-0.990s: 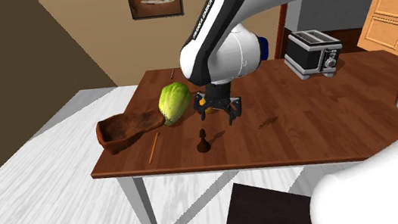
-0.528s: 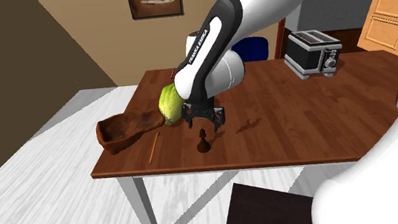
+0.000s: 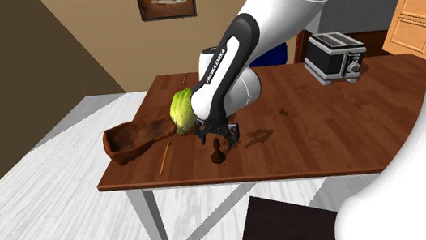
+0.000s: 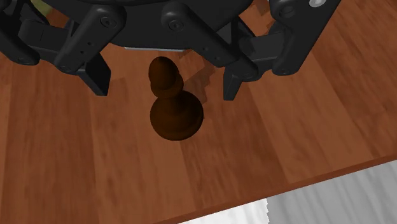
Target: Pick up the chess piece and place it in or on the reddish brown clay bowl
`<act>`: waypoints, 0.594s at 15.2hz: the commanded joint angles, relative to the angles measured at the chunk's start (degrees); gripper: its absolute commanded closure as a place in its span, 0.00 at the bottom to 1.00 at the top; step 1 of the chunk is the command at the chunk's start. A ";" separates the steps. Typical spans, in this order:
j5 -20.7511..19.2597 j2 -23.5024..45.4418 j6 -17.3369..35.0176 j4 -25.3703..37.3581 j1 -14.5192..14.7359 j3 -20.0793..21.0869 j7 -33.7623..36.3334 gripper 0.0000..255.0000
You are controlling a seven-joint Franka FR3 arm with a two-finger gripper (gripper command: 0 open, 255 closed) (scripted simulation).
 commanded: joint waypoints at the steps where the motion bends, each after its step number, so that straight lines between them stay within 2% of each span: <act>1: -0.21 0.20 0.17 0.02 0.13 -0.14 0.17 0.00; 5: -0.20 0.19 0.16 0.02 0.12 -0.14 0.16 0.00; 6: -0.20 0.19 0.16 0.02 0.12 -0.14 0.16 1.00; 9: -0.20 0.19 0.16 0.02 0.12 -0.14 0.16 1.00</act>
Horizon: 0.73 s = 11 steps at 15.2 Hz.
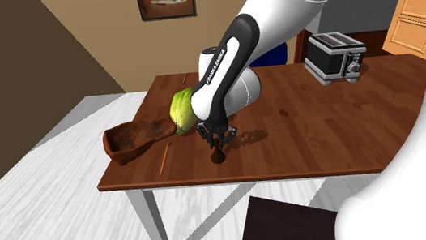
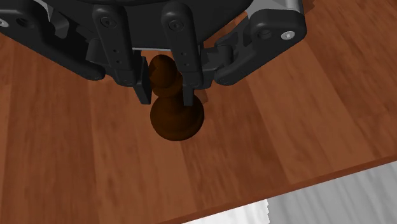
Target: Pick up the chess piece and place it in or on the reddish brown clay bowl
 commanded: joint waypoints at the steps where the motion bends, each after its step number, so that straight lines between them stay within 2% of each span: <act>1: -0.01 0.07 -0.01 -0.04 0.01 -0.02 0.00 1.00; 6: -0.01 0.06 -0.01 -0.04 0.00 -0.01 0.01 1.00; 11: 3.66 -3.61 -3.14 -0.23 -1.82 2.42 -2.59 1.00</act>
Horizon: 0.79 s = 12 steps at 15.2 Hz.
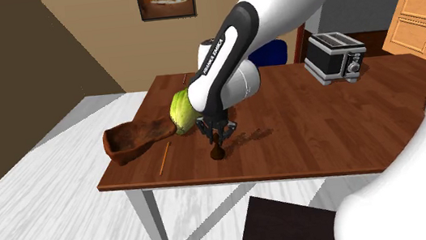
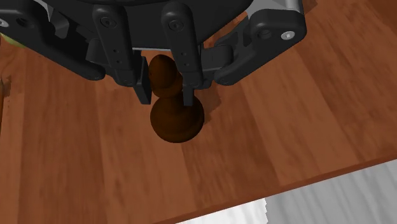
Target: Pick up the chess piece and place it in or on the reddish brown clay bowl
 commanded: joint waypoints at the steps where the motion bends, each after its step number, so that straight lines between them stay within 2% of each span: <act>1: 1.25 -1.16 -1.21 0.16 -0.49 0.74 -0.83 1.00; 12: 8.95 -8.84 -8.77 1.21 -2.74 3.82 -6.19 1.00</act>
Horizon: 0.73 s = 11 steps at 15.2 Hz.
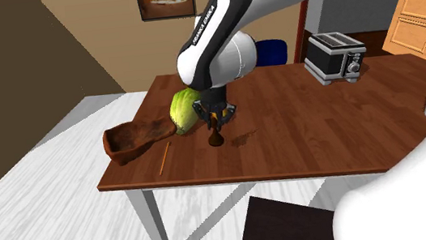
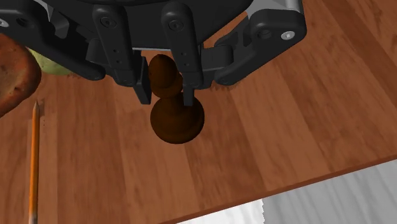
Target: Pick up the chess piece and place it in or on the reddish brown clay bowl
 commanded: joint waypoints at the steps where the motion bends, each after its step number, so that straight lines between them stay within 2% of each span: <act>1: 1.29 -1.34 -1.38 0.24 -0.27 0.31 -0.93 1.00; 11: 6.22 -7.22 -8.91 2.82 -0.81 0.83 -4.34 1.00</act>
